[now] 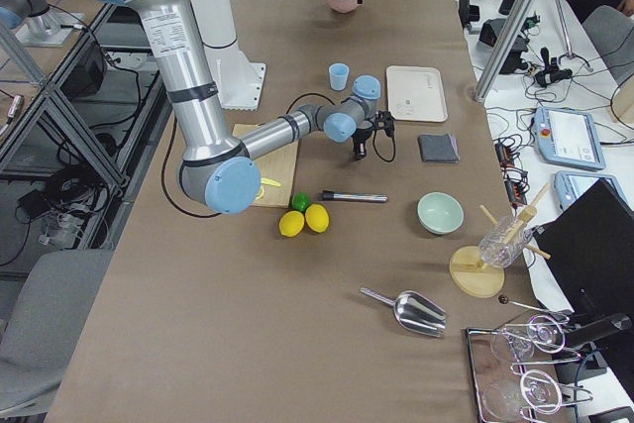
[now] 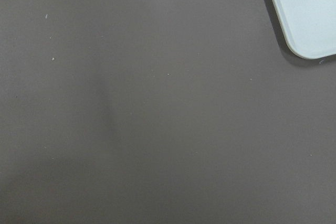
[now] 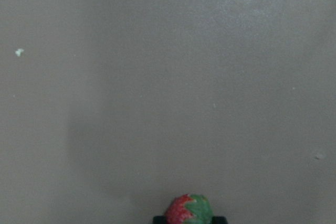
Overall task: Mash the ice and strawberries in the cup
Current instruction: 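Grasp the red strawberry with the right gripper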
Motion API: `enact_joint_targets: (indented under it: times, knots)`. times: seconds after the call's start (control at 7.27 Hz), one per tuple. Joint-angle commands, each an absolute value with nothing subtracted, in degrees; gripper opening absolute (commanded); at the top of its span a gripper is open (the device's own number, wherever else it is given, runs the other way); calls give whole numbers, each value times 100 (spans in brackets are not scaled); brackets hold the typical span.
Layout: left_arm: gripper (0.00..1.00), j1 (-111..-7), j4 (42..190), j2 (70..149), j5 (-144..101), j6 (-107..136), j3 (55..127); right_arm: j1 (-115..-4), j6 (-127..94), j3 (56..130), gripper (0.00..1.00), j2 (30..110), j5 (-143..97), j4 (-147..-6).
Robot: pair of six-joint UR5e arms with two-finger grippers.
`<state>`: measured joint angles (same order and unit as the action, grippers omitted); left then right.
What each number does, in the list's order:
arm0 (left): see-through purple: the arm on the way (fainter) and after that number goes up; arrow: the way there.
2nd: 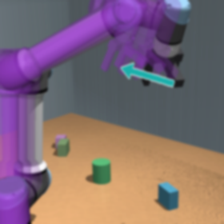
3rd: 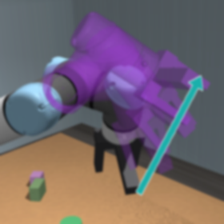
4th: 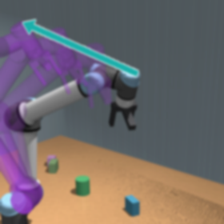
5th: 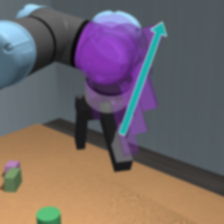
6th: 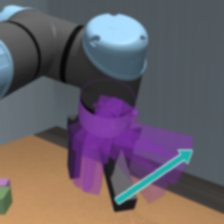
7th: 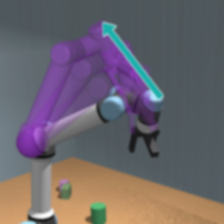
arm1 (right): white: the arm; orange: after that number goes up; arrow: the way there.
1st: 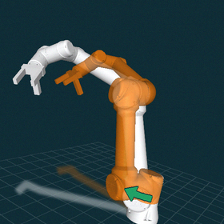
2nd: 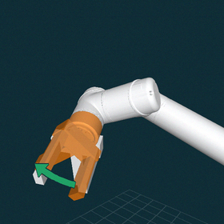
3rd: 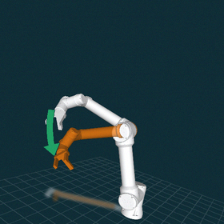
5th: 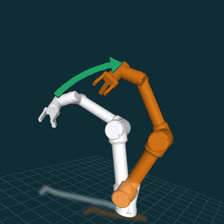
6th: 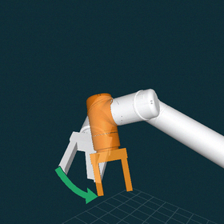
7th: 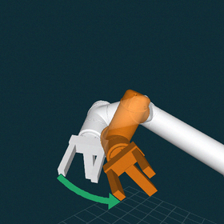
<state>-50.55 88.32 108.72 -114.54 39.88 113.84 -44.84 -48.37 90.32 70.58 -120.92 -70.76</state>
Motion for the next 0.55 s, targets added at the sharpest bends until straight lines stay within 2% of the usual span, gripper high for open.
enact_joint_targets:
  times: [0.0,0.41]
  knots:
    - [97,-5281,8833,10811,-11461,3738,11399,-4517,-4956,9340,0,6735,-12155,-7241]
    - [97,-6517,8886,9882,-12293,1720,11234,-4072,-6412,9483,0,5410,-11989,-7837]
